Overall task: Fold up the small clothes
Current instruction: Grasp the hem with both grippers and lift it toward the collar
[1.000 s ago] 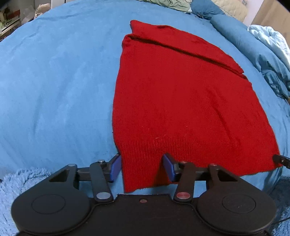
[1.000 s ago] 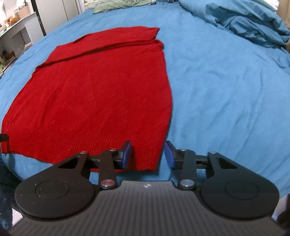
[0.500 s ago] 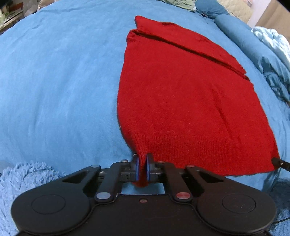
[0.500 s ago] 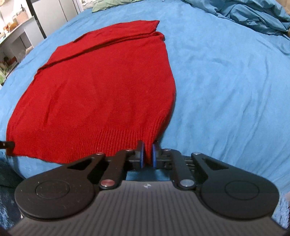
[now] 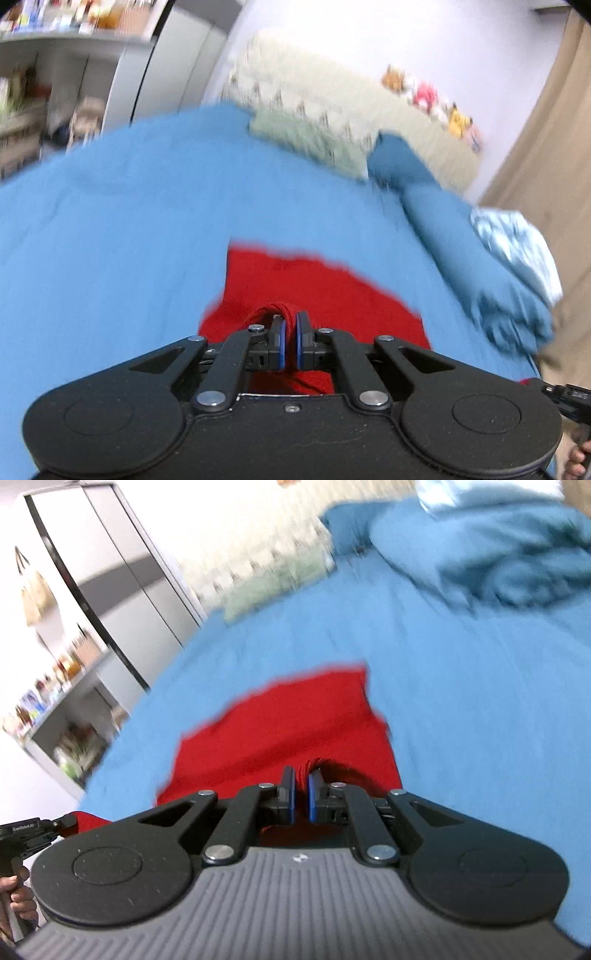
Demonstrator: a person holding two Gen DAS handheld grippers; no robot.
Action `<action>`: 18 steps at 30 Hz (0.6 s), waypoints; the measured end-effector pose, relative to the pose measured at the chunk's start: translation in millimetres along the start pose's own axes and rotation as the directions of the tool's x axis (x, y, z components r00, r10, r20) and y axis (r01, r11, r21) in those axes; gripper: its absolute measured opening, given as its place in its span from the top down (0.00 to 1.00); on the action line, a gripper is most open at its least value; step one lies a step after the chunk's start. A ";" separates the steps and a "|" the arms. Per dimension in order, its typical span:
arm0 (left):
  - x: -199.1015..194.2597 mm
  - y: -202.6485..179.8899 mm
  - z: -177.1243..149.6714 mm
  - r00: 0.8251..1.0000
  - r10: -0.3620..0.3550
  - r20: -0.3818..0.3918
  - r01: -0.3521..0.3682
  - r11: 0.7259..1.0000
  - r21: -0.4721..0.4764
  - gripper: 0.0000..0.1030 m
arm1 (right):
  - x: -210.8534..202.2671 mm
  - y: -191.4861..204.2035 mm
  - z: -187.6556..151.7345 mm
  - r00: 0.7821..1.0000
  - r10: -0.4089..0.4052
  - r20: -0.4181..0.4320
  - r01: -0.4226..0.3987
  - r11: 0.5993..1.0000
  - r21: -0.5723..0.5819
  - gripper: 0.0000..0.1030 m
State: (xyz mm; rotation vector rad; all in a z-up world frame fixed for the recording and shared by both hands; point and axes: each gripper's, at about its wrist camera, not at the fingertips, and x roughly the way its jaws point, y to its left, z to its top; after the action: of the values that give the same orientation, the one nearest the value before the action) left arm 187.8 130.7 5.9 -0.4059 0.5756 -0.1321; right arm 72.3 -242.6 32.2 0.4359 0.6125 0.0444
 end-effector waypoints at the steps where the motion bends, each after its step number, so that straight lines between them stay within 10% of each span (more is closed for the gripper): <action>1: 14.0 -5.1 16.5 1.000 0.007 0.031 -0.007 1.000 0.010 0.95 | 10.8 5.9 18.9 1.000 0.000 0.023 0.000 1.000 -0.019 0.79; 8: 167.3 -13.0 85.0 0.993 0.082 0.086 -0.084 0.996 0.017 0.95 | 148.5 29.3 122.0 0.992 -0.093 0.081 0.103 0.986 -0.128 0.79; 18: 298.5 25.1 54.8 0.980 0.200 -0.007 -0.200 0.980 0.009 0.95 | 322.4 -24.9 112.5 0.987 -0.161 0.008 0.161 0.985 -0.056 0.79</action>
State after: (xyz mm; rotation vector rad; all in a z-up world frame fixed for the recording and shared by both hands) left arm 466.9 102.4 -112.4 -0.3377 0.6204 0.0573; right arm 398.1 -254.2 -72.2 0.3309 0.6404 -0.0933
